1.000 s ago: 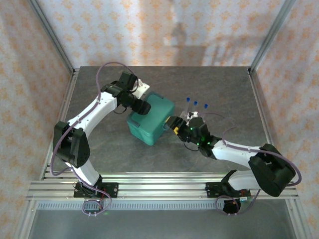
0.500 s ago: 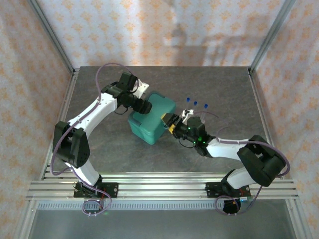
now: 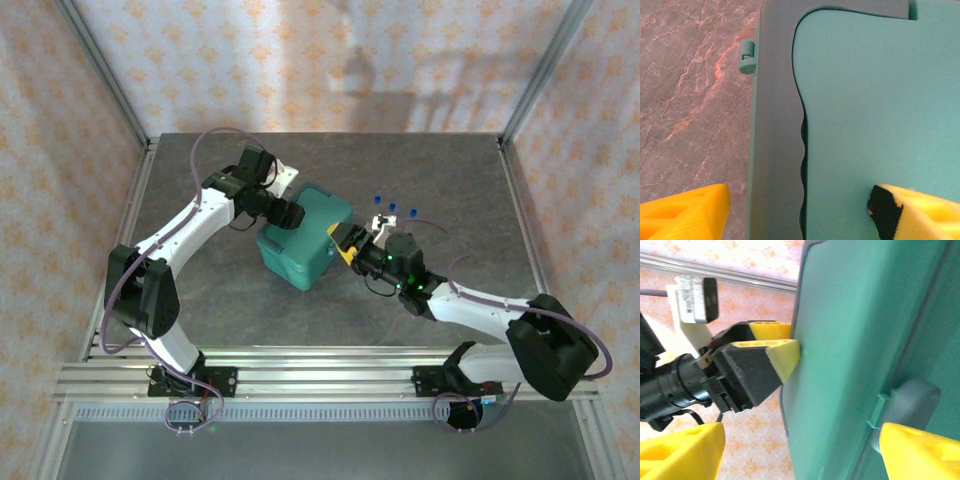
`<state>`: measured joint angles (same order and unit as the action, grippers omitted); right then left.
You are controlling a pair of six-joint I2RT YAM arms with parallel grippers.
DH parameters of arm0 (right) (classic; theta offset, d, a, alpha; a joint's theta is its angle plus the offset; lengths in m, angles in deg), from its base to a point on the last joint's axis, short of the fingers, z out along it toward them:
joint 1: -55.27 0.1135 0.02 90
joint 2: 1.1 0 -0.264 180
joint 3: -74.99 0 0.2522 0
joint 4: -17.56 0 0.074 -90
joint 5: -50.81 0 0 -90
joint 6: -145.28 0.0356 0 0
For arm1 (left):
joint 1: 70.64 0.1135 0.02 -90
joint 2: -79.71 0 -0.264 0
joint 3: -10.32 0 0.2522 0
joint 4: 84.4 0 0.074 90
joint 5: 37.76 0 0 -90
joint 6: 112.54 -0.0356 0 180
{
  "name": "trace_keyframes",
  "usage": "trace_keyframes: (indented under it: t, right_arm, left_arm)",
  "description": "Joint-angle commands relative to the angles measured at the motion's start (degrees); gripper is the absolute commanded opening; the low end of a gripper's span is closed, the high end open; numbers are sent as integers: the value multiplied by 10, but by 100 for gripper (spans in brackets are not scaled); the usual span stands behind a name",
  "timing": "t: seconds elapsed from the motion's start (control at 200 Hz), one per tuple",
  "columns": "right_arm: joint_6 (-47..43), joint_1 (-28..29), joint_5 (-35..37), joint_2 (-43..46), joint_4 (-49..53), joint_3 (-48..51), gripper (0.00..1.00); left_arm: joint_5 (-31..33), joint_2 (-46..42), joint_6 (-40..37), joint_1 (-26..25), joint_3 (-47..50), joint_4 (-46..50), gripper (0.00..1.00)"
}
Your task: Organize the chemistry lab equipment
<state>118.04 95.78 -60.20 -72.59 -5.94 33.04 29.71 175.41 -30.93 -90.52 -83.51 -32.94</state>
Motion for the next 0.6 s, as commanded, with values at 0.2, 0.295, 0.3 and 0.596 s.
trace_keyframes:
  t: [0.2,0.295,0.3,0.596]
  right_arm:
    - [-11,4,6,-10,-8,-16,80]
    - [-25,3,21,32,37,2,81]
    - [-26,3,21,33,41,4,81]
    - [-35,-4,52,82,93,37,84]
  left_arm:
    - [25,28,2,-7,23,21,78]
    - [26,25,-1,-7,28,20,78]
    - [26,24,0,-7,28,19,78]
    - [16,18,8,-7,45,11,78]
